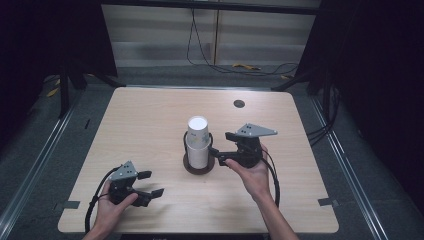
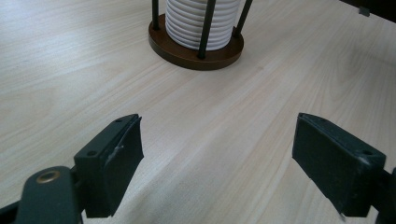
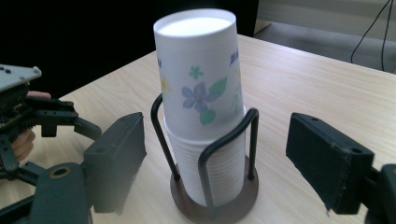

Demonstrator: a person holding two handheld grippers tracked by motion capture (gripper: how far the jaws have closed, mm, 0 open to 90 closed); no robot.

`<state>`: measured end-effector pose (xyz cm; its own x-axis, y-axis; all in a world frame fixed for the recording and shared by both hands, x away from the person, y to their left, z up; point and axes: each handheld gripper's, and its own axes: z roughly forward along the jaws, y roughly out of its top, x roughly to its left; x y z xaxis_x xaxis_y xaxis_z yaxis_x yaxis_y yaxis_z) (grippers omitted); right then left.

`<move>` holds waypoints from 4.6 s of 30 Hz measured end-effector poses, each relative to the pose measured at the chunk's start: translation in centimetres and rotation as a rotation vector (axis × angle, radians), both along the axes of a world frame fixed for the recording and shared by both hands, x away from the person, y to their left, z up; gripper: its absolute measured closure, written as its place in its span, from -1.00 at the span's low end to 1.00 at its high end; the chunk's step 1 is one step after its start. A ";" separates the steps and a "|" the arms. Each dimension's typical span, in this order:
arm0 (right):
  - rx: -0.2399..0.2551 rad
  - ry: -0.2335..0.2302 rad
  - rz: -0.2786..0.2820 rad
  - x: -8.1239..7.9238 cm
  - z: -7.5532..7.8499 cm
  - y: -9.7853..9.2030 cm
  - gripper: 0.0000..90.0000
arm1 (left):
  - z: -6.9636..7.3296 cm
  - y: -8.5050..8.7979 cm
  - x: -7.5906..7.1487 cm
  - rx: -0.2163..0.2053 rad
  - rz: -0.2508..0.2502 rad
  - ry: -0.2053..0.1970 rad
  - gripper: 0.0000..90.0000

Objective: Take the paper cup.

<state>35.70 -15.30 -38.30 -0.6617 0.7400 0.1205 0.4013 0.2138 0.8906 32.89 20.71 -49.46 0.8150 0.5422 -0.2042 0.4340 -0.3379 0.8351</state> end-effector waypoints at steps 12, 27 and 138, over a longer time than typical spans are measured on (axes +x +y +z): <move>-0.027 0.000 0.036 2.4 1.4 1.8 -0.58 | 0.0 0.0 -0.1 0.001 -0.006 -0.001 -0.64; -0.066 0.006 0.072 4.1 1.6 4.1 -0.48 | 0.0 0.1 -0.2 -0.004 -0.008 -0.002 -0.64; 0.141 -0.101 0.074 2.8 7.8 1.2 -0.22 | -0.1 -1.1 0.2 -0.027 -0.015 0.027 -0.63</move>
